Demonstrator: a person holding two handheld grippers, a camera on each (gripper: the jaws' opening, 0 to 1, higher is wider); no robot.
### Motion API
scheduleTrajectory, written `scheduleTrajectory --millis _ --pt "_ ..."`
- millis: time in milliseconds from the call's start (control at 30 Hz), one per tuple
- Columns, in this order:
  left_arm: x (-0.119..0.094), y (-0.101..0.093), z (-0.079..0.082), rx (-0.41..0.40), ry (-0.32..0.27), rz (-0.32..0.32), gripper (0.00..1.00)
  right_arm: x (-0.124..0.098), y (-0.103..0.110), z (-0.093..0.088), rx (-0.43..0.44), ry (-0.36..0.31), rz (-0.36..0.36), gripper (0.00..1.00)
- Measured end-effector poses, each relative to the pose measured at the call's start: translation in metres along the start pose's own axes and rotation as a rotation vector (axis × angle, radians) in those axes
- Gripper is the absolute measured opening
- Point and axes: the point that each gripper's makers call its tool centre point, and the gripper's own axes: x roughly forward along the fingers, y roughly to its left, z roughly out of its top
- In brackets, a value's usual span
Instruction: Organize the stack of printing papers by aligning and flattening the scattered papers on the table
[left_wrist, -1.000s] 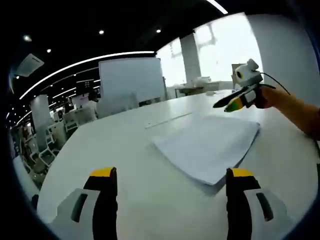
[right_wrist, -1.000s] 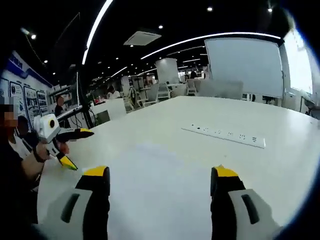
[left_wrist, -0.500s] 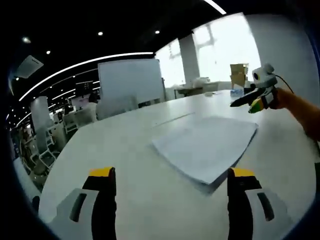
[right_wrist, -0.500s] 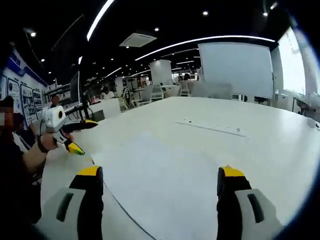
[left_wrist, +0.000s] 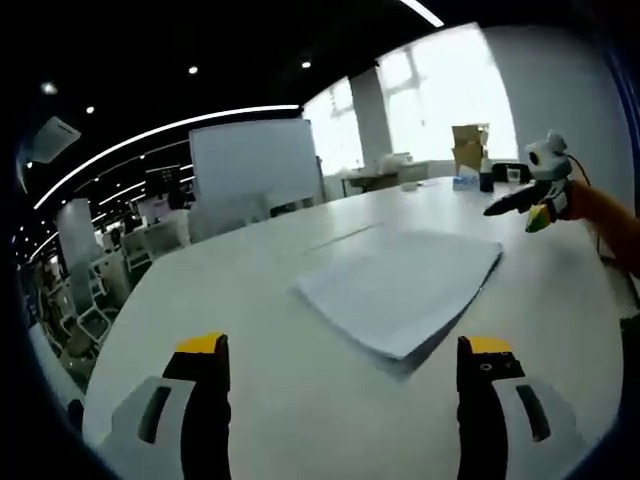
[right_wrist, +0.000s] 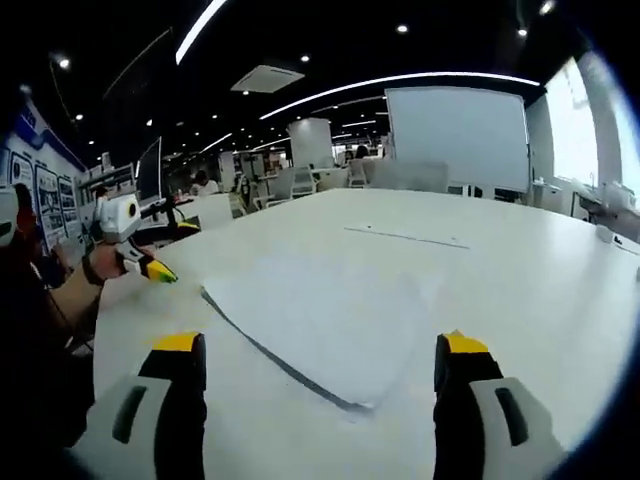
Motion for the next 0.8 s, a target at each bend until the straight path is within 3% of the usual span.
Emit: scheduleTrajectory --millis 433,800 --pt "-0.029 -0.007 -0.014 0.015 0.031 -0.027 0.97 -0.061 0.006 -0.031 0.017 0.019 -0.07 0.9" --pt "-0.051 -0.01 -0.02 0.027 0.06 -0.043 0.97 -0.09 0.01 -0.043 0.022 0.048 -0.1 0.9"
